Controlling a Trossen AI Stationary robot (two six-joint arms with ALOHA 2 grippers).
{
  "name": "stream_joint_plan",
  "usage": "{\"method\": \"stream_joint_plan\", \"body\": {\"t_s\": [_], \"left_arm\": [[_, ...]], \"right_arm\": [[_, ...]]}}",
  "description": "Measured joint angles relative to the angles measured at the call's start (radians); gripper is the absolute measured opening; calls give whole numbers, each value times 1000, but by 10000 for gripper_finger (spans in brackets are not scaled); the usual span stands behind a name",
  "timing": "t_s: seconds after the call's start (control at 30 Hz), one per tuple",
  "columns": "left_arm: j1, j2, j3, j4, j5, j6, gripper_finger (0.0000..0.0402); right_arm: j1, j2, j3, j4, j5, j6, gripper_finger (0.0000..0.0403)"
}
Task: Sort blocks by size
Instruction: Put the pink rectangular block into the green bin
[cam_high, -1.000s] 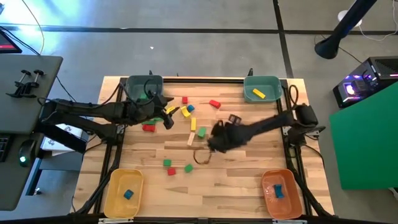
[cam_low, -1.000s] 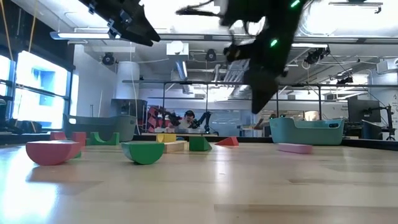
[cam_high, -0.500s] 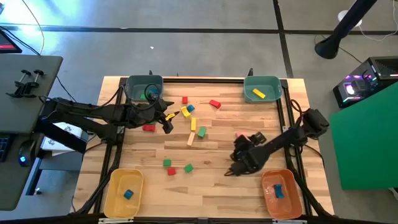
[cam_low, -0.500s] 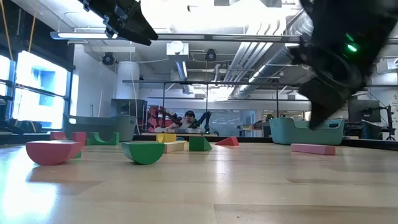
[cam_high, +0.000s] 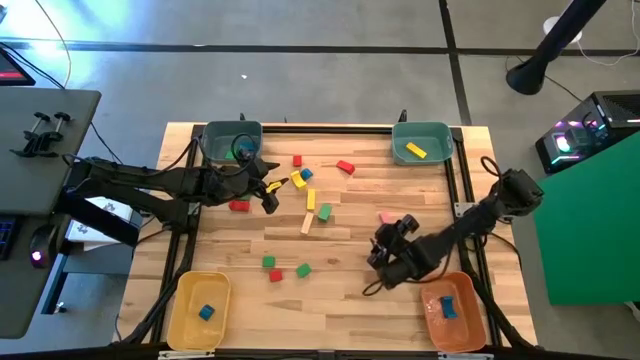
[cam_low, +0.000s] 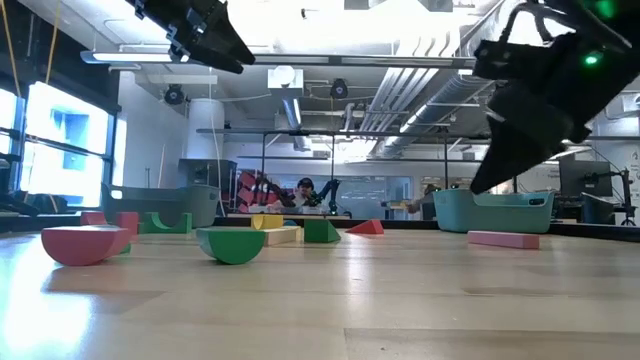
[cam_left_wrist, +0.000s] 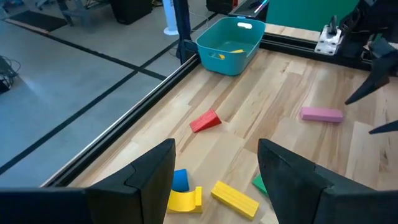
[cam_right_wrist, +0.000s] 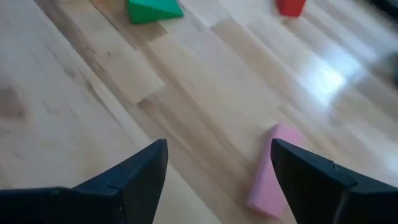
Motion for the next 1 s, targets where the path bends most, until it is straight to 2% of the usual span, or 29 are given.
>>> {"method": "stream_joint_plan", "body": {"t_s": [0.13, 0.3, 0.37, 0.43, 0.5, 0.6, 0.67, 0.8, 0.87, 1.0], "left_arm": [[0, 0, 0, 0, 0, -1, 216], [-10, 0, 0, -13, 0, -10, 216], [-14, 0, 0, -14, 0, -10, 216], [-14, 0, 0, -14, 0, -9, 216], [-14, 0, 0, -15, -1, -9, 216], [-14, 0, 0, -16, -17, -8, 216], [-14, 0, 0, -15, -27, -6, 216], [-13, 0, 0, -15, -29, 1, 216], [-12, 0, 0, -15, -31, 7, 216], [-12, 0, 0, -16, -33, 19, 216]], "right_arm": [[-20, 0, 0, -63, -22, 19, 280], [38, -52, -87, -268, 79, 297, 279], [69, -100, -154, -229, 126, 406, 279], [90, -141, -232, -110, 158, 449, 279], [95, -162, -304, 80, 180, 438, 279], [63, -156, -391, 354, 175, 321, 279], [31, -141, -422, 460, 158, 247, 279], [-45, -106, -431, 498, 102, 193, 279], [-87, -83, -431, 497, 28, 142, 272], [-136, -40, -427, 507, -35, 83, 224]]}}
